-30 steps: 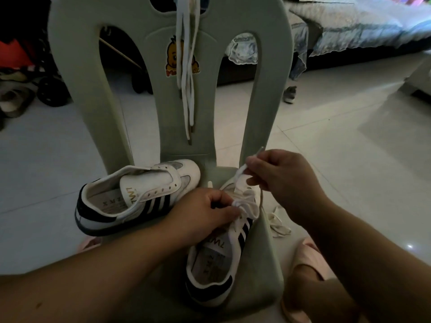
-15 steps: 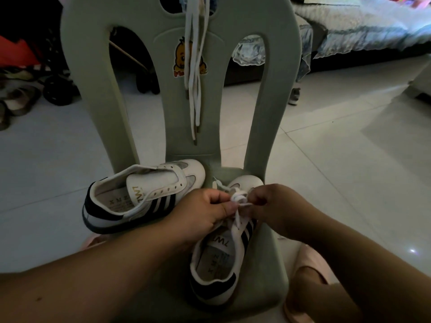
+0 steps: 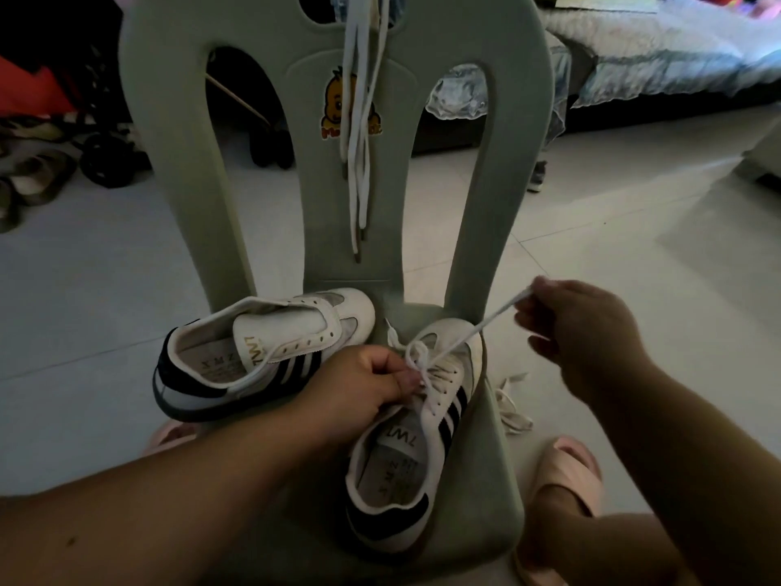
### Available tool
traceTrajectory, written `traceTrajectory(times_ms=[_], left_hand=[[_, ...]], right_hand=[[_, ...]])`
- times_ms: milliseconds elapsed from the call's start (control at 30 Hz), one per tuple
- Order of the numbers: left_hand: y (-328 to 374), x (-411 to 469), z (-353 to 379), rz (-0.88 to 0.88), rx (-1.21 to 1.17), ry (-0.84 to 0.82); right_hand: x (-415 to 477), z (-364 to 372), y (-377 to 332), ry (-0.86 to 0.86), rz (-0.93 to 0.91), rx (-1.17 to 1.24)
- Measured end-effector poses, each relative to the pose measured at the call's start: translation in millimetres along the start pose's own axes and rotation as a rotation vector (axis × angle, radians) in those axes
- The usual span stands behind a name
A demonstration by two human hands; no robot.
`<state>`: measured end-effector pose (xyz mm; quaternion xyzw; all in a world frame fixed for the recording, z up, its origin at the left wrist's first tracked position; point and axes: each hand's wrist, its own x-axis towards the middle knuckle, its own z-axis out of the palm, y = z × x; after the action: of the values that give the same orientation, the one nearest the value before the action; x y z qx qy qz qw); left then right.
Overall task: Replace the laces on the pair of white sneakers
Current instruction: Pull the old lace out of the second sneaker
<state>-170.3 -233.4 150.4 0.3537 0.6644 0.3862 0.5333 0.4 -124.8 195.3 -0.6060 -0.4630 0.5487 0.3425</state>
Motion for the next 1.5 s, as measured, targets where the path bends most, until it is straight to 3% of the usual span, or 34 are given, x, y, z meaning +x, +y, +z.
traceTrajectory(times_ms=[133, 400, 500, 567, 633, 833, 900, 1000, 1167, 1333, 1500], left_hand=[[-3.9, -1.6, -4.0, 0.002, 0.005, 0.007], [-1.4, -6.2, -2.2, 0.015, -0.055, -0.056], [-3.7, -4.6, -3.7, -0.01, -0.076, -0.05], [-5.6, -5.1, -6.8, -0.008, -0.095, -0.041], [-5.5, -7.4, -9.2, 0.006, -0.13, -0.061], [5.1, -11.3, -13.2, 0.079, -0.097, -0.222], [6.7, -10.3, -14.0, 0.097, -0.075, -0.233], [8.0, -12.1, -15.5, 0.123, -0.094, -0.223], [15.5, -11.8, -20.7, 0.153, -0.226, -0.111], [27.1, -18.1, -28.5, 0.178, -0.371, -0.025], [31.8, -28.5, -33.9, 0.174, -0.6, 0.019]], right_hand=[[14.6, -10.6, -6.0, -0.051, 0.176, 0.499], [28.8, -23.1, -11.0, 0.029, 0.221, 0.738], [36.2, -39.3, -16.8, 0.113, 0.157, 0.777], [39.3, -52.6, -21.1, 0.201, 0.08, 0.695], [33.4, -52.9, -19.5, 0.185, -0.062, 0.345], [-11.3, 5.4, 6.2, -0.31, -0.31, -0.703], [-24.7, 15.2, 15.6, -0.41, -0.385, -0.886], [-41.0, 25.7, 32.4, -0.479, -0.35, -0.913], [-54.0, 29.7, 44.9, -0.503, -0.219, -0.516], [-63.7, 31.7, 48.8, -0.396, -0.435, -0.888], [-57.2, 25.0, 40.2, -0.393, -0.235, -0.648]])
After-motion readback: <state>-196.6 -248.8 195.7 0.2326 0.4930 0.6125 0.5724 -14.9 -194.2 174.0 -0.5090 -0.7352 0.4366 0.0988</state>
